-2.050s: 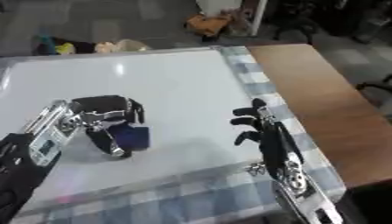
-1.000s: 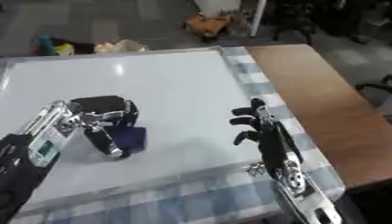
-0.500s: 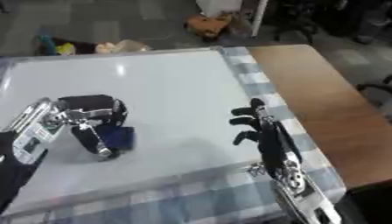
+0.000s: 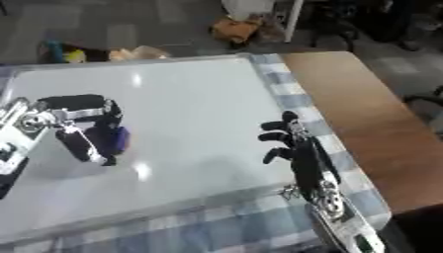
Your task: Wipe the whiteboard clean with a brush.
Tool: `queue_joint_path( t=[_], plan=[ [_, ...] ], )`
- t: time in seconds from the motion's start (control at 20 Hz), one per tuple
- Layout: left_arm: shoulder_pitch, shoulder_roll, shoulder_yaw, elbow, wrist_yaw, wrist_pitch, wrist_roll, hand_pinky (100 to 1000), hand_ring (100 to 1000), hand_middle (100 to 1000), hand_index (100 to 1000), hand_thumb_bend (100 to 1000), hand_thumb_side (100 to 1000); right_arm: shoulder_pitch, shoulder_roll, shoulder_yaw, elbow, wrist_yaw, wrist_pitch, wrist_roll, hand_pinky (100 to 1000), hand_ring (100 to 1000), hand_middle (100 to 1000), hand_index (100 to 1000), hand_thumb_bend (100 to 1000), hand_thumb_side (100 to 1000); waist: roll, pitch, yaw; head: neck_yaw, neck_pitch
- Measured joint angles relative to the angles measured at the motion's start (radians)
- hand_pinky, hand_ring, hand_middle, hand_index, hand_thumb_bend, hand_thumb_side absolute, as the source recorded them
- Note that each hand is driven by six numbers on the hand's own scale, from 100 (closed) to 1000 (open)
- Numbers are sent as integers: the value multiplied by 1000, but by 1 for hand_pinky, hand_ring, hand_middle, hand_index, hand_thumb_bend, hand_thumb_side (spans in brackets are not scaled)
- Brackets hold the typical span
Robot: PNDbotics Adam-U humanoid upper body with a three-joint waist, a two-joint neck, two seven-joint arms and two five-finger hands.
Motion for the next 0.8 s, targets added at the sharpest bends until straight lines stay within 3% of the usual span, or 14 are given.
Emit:
queue_joint_path(
  t=[0.3, 0.8],
  plan=[
    [-27, 21, 20, 45, -26, 12, 21, 458, 463, 392, 100, 521, 100, 1, 0, 0, 0, 0, 0, 0, 380, 685, 693, 657, 100, 1000, 0, 0, -3, -1, 0],
    [-80, 39, 72, 190, -161, 24, 148, 457, 469, 410, 100, 539, 100, 1, 0, 1, 5, 0, 1, 2, 380, 685, 693, 657, 100, 1000, 0, 0, -12, 0, 0]
  ],
)
